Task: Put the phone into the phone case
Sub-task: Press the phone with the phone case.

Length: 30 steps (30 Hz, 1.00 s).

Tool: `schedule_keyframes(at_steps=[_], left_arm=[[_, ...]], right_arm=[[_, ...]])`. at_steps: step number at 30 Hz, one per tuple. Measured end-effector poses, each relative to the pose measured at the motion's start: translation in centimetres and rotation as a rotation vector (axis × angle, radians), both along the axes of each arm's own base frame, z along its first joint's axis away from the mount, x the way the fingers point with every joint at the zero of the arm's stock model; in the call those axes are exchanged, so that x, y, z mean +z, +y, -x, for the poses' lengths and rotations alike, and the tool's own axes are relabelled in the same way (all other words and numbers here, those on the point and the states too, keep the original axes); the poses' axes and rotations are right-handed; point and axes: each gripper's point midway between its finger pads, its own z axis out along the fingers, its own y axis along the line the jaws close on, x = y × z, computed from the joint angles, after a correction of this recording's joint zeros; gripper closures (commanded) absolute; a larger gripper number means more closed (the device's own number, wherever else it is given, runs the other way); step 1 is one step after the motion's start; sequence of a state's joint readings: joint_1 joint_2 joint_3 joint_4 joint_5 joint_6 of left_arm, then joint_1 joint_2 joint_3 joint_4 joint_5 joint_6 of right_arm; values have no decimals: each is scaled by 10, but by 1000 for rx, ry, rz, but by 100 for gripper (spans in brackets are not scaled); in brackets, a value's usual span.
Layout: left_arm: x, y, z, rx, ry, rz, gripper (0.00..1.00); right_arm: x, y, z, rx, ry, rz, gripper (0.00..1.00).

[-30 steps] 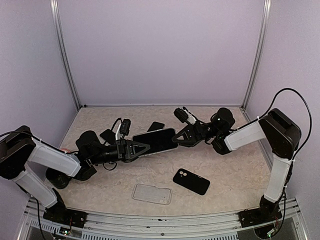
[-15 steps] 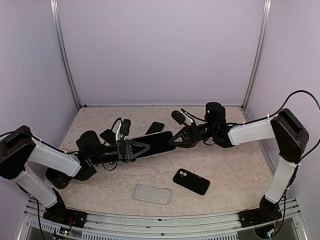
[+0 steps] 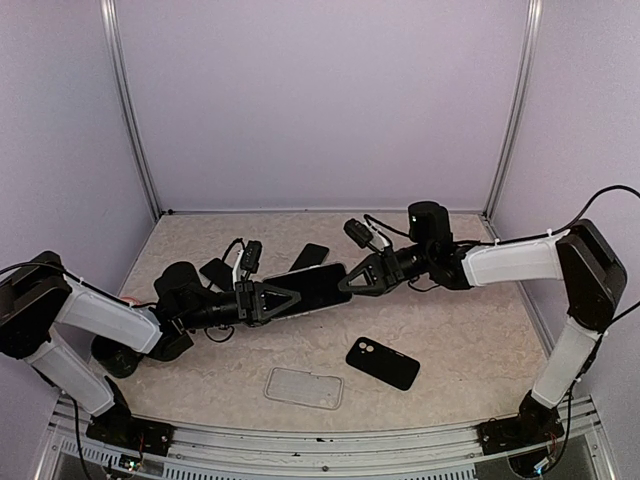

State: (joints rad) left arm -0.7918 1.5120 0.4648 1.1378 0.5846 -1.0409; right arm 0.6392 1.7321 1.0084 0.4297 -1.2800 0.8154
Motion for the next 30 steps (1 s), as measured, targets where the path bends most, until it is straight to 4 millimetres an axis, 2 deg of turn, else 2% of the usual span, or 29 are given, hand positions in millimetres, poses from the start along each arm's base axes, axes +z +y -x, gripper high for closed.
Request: schedule_keyframes(at_steps=[2,7,11,15,20,24,27,30], left_arm=[[-1,0,0,3,0,-2,100],[-4,0,-1,4,-9,-20,100],[-11,0,2,-4,-37,-68,100],[-14,-2,6,-29,-83,-124,100],[-8,-2,14,-61,-141,-148,100],[-7,-3,16,-79,-159,-156,100],[-11,-3,18,-92,-157,-172,100],[-13,-4,19,-100,-145,-185,100]], right_arm=[[1,0,0,-4,-9,5,96],[-4,-1,0,-7,-13,33,66],[-5,0,-2,-14,-15,63,58],[0,1,-6,-17,-44,72,58],[0,1,-5,-11,-51,88,62],[-1,0,-4,-4,-55,101,73],[-1,1,-2,3,-72,104,87],[0,2,1,15,-90,108,97]])
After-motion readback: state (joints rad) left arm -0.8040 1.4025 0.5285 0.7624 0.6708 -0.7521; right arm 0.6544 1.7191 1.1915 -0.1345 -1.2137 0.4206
